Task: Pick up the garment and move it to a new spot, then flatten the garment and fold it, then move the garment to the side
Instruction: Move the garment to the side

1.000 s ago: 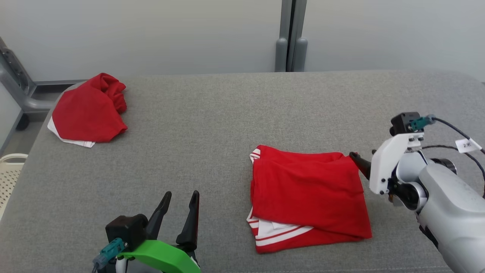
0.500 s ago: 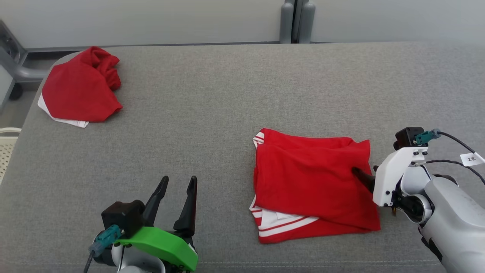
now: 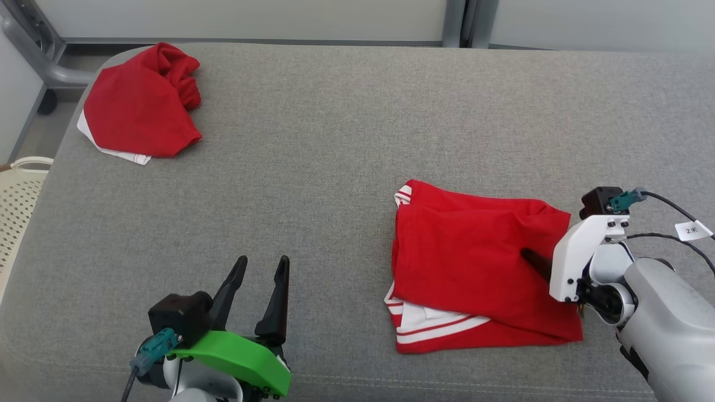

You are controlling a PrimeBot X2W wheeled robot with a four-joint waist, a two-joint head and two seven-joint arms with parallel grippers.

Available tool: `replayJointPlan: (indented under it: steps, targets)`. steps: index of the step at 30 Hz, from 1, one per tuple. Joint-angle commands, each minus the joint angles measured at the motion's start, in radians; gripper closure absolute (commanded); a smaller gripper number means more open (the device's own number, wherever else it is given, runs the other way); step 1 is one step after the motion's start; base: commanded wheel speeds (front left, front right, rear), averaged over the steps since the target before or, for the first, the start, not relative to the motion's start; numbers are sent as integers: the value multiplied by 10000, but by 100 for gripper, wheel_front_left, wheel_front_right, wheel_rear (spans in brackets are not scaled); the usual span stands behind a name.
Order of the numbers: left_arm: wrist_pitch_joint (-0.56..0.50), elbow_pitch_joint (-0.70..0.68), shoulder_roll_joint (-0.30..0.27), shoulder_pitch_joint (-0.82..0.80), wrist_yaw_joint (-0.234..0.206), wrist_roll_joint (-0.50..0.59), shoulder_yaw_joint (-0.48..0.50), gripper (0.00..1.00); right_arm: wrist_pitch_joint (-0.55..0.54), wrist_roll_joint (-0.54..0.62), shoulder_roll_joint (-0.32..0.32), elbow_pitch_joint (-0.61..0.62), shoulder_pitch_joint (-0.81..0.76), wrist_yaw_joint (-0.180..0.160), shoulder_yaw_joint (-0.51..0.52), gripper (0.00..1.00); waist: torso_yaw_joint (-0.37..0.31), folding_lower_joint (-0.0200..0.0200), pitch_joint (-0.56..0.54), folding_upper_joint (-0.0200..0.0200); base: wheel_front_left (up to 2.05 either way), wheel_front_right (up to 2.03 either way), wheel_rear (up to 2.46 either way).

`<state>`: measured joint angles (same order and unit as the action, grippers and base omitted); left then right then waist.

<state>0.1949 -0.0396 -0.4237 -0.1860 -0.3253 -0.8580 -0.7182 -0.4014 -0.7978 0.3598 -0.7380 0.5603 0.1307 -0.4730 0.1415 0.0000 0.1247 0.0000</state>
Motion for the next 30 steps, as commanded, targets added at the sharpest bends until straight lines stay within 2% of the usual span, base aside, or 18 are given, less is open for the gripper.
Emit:
replayJointPlan:
  steps: [1, 2, 12, 24, 30]
  targets:
    - [40, 18, -62, -133, 33, 106, 39, 0, 95, 28, -44, -41, 34, 0, -73, 85, -3, 0, 18, 0, 0, 0, 0]
    - [49, 21, -72, -137, 26, 108, 47, 0, 154, 52, -35, -60, 91, 0, -78, 100, -15, 0, 27, 0, 0, 0, 0]
    - [59, -97, -134, -259, 31, 219, -8, 0, 795, 464, 69, -568, 682, -8, -130, 100, -626, 0, -84, 0, 0, 0, 0]
    - [69, -103, 69, -528, 109, 282, -95, 0, 958, 622, 139, -924, 1690, -7, -365, 100, -2899, 0, -10, 0, 0, 0, 0]
    - [34, -22, 153, -799, 202, 330, -154, 0, 1058, 568, 229, -1021, 2055, -7, -322, 100, -3615, 0, 219, 0, 0, 0, 0]
